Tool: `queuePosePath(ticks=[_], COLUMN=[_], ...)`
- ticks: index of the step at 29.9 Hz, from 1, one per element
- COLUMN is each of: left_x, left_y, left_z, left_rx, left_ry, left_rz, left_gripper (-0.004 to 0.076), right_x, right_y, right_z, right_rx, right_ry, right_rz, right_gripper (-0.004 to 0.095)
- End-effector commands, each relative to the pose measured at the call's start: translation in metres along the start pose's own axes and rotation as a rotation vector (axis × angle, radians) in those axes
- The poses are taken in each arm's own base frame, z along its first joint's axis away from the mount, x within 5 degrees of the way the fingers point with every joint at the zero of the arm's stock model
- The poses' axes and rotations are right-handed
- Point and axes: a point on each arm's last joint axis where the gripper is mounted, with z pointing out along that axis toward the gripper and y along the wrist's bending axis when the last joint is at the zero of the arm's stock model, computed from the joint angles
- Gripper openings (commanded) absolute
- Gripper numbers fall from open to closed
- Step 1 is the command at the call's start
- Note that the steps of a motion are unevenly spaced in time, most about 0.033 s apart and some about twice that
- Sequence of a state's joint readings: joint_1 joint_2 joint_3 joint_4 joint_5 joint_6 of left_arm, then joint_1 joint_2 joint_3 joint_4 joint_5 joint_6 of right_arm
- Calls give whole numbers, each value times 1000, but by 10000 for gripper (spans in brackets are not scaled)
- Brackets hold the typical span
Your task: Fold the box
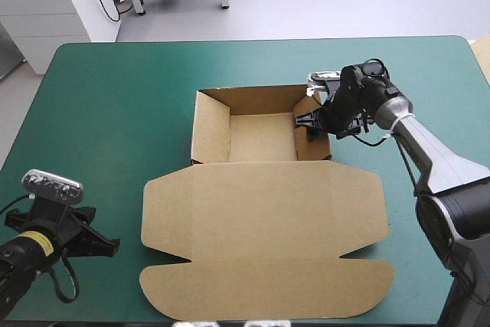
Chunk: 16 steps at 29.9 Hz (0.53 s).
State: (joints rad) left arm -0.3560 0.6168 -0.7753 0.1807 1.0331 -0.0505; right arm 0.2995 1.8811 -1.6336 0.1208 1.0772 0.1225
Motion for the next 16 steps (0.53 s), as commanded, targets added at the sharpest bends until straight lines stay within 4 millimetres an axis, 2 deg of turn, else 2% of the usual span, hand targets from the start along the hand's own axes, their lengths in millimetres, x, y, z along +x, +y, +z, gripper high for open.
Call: queuePosePath(ticks=[1, 6, 9, 11, 15, 16], left_x=[8, 33, 45, 52, 60, 61], left_y=[3, 1, 1, 0, -2, -2], left_z=[-8, -11, -12, -13, -18, -18], left_rx=[-27, -17, -15, -6, 22, 21], left_ry=[-113, -138, -158, -174, -198, -201], left_rz=[-2, -14, -20, -28, -50, -50], left_gripper=[-8, -8, -8, -8, -8, -8], right_x=[-6, -5, -3, -2, -5, -7], right_y=[4, 6, 5, 5, 6, 7], right_z=[-26, -24, -19, -17, -21, -23], right_rx=[-46, -60, -56, -56, -59, -64], right_ry=[-94, -83, -40, -31, -48, -54], right_rz=[-7, -42, -41, -40, -42, -40], right_gripper=[636, 623, 546, 395, -24, -10])
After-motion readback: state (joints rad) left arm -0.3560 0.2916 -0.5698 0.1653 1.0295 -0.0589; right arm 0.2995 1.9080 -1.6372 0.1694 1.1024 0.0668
